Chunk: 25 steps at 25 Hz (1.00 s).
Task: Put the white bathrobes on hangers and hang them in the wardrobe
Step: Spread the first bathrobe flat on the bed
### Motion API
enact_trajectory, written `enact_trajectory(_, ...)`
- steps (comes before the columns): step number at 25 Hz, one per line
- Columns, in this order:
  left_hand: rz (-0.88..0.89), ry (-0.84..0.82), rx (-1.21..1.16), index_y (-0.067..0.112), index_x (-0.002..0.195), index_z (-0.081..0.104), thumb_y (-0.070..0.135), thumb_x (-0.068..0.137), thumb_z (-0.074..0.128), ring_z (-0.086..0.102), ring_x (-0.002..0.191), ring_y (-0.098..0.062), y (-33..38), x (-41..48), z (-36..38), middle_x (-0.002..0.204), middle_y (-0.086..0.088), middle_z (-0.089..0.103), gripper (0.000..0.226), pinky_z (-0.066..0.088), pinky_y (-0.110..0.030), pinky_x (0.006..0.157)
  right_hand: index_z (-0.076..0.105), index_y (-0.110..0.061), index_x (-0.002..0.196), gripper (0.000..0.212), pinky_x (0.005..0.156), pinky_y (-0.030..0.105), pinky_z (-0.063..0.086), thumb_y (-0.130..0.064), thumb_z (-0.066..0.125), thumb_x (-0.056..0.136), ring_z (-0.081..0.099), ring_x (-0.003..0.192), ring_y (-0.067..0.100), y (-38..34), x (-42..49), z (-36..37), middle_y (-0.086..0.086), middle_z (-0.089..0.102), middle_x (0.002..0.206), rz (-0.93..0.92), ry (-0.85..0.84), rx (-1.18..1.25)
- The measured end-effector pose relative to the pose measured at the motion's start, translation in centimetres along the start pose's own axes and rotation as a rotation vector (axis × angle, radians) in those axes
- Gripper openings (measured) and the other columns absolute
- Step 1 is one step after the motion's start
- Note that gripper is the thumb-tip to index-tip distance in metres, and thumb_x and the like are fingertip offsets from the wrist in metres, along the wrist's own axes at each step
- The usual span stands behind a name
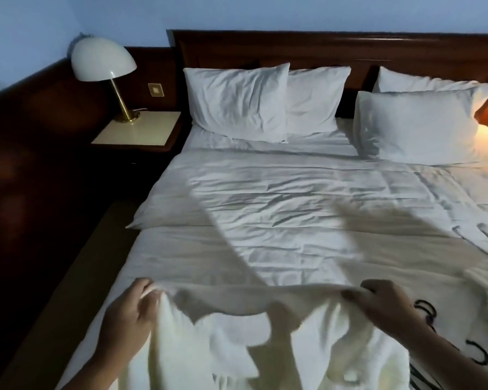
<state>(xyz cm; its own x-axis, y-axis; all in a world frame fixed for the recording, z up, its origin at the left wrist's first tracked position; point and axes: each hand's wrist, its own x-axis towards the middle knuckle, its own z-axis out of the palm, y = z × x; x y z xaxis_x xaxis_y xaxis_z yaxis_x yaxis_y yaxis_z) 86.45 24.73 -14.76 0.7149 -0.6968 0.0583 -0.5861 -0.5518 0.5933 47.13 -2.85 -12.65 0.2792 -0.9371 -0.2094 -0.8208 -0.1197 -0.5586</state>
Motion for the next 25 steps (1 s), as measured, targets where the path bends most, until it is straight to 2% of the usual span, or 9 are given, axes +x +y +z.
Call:
enact_trajectory(3,-0.101,-0.595,0.310,0.027,0.077,0.057,0.040,0.100,0.055,0.068,0.085,-0.017,-2.8,7.1,7.2,0.082,0.007,0.067,0.027,0.048,-0.025,0.066,0.054,-0.013,0.055,0.050,0.058,0.035,0.038,-0.045,0.077,0.085,0.062,0.066,0.033,0.7,8.8,4.0,-0.003,0.046,0.050,-0.029,0.015,-0.099)
enact_trajectory(4,-0.116,-0.630,0.376,0.026,0.080,0.059,0.044,0.100,0.053,0.069,0.094,-0.021,-3.6,9.7,9.6,0.093,0.000,0.071,0.027,0.051,-0.027,0.073,0.053,-0.012,0.055,0.055,0.058,0.033,0.038,-0.055,0.073,0.084,0.064,0.070,0.031,0.9,11.7,5.8,0.001,0.053,0.056,-0.036,-0.059,-0.158)
enact_trajectory(7,-0.100,-0.229,0.353,0.025,0.115,0.067,0.050,0.103,0.046,0.064,0.110,-0.038,-2.7,17.8,15.2,0.119,-0.015,0.070,0.035,0.052,-0.039,0.087,0.061,-0.013,0.079,0.056,0.073,0.037,0.047,-0.068,0.056,0.087,0.067,0.096,0.040,1.2,19.7,10.0,0.021,0.070,0.094,0.029,0.154,-0.273)
enact_trajectory(9,-0.091,0.042,0.291,0.019,0.115,0.065,0.054,0.102,0.044,0.063,0.108,-0.044,-0.9,22.4,18.0,0.116,-0.021,0.067,0.042,0.050,-0.046,0.088,0.059,-0.012,0.111,0.049,0.088,0.046,0.047,-0.058,0.051,0.097,0.060,0.111,0.047,0.3,23.9,12.3,0.029,0.063,0.117,0.048,0.388,-0.243)
enact_trajectory(13,0.016,0.020,0.422,0.017,0.121,0.058,0.059,0.097,0.046,0.059,0.115,-0.042,-2.5,25.1,24.5,0.122,-0.017,0.063,0.050,0.047,-0.050,0.093,0.028,-0.021,0.145,0.059,0.109,0.055,0.025,-0.053,0.042,0.097,0.028,0.137,0.038,0.8,27.7,17.6,0.021,0.026,0.153,0.158,0.427,-0.408)
enact_trajectory(15,0.010,-0.096,0.495,0.023,0.135,0.053,0.063,0.093,0.046,0.054,0.122,-0.040,-6.8,23.0,28.3,0.132,-0.014,0.058,0.058,0.046,-0.053,0.097,0.034,-0.025,0.141,0.052,0.110,0.058,0.022,-0.048,0.041,0.096,0.027,0.136,0.036,3.9,27.4,22.7,0.016,0.027,0.149,0.106,0.305,-0.506)
enact_trajectory(18,0.159,0.052,0.491,0.021,0.141,0.049,0.058,0.089,0.046,0.053,0.123,-0.036,-11.5,20.1,31.3,0.130,-0.012,0.057,0.064,0.047,-0.053,0.091,0.036,-0.031,0.145,0.049,0.113,0.068,0.020,-0.044,0.032,0.098,0.025,0.143,0.037,7.4,26.7,27.2,0.014,0.033,0.151,0.037,0.092,-0.565)
enact_trajectory(22,0.188,0.224,0.467,0.022,0.142,0.049,0.055,0.090,0.049,0.054,0.123,-0.031,-12.3,19.8,32.6,0.129,-0.008,0.058,0.062,0.044,-0.049,0.086,0.054,-0.031,0.130,0.038,0.113,0.061,0.022,-0.034,0.043,0.094,0.031,0.139,0.035,4.0,25.3,27.5,0.009,0.042,0.143,0.098,0.243,-0.307)
enact_trajectory(25,0.171,0.268,0.475,0.022,0.143,0.050,0.054,0.092,0.049,0.054,0.126,-0.030,-12.7,19.4,33.2,0.133,-0.007,0.058,0.060,0.042,-0.049,0.088,0.067,-0.023,0.119,0.039,0.100,0.049,0.037,-0.035,0.043,0.090,0.049,0.120,0.036,-1.9,21.2,30.1,0.008,0.061,0.124,-0.181,0.339,-0.098)
